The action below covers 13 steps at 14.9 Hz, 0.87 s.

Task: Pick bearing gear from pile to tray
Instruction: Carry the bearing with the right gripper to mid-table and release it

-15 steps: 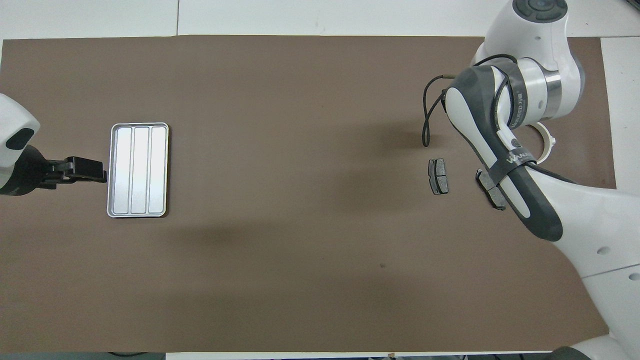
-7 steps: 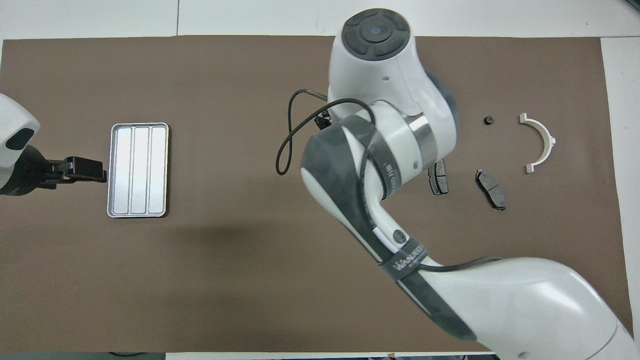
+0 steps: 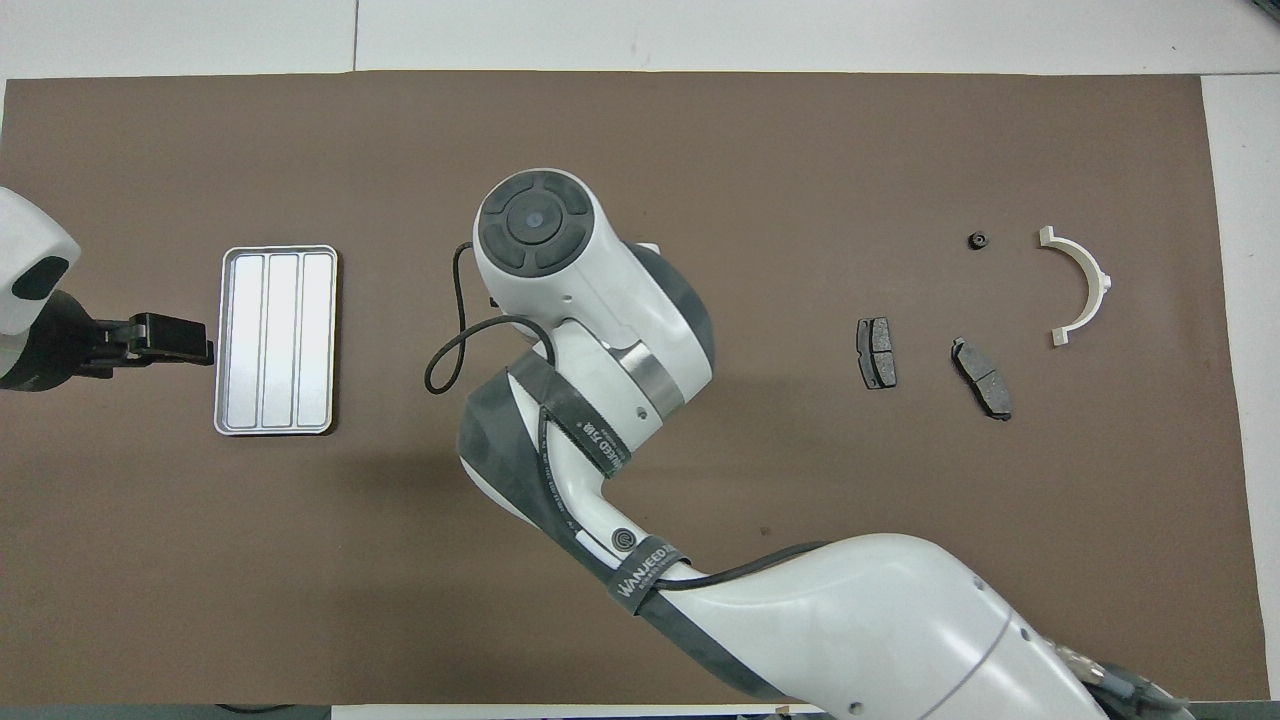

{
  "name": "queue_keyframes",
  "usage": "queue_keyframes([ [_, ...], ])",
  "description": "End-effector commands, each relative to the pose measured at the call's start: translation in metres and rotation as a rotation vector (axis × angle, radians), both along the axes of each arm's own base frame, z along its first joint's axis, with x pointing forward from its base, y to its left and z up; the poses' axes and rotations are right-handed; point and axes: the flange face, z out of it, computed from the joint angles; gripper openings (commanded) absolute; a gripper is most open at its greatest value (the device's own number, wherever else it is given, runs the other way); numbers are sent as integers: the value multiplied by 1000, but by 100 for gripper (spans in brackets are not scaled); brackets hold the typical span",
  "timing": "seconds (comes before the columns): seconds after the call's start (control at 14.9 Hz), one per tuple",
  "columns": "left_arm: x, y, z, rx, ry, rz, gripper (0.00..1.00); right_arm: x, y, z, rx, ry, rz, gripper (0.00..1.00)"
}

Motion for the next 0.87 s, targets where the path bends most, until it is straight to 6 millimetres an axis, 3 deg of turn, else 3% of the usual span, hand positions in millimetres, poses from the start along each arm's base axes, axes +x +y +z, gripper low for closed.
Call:
queue_keyframes([
  [0.0,-12,4,-3,-9,-24,4,100,6,9,-40,16,-38,-28,0],
  [0.34,-13,4,-4,-9,-27,3,100,2,17,-98,-17,-48,-8,0],
  [0.54,-13,4,-5,-9,-31,3,100,2,16,-99,-29,-47,-4,0],
  [0.6,-14,4,-4,-10,-36,3,100,2,14,-99,-45,-34,-7,30],
  [0.67,-15,4,-6,-10,-31,3,100,2,8,-100,-82,-14,-9,99],
  [0.8,-14,4,-6,-10,-34,3,100,12,-4,-78,-104,-1,-23,100],
])
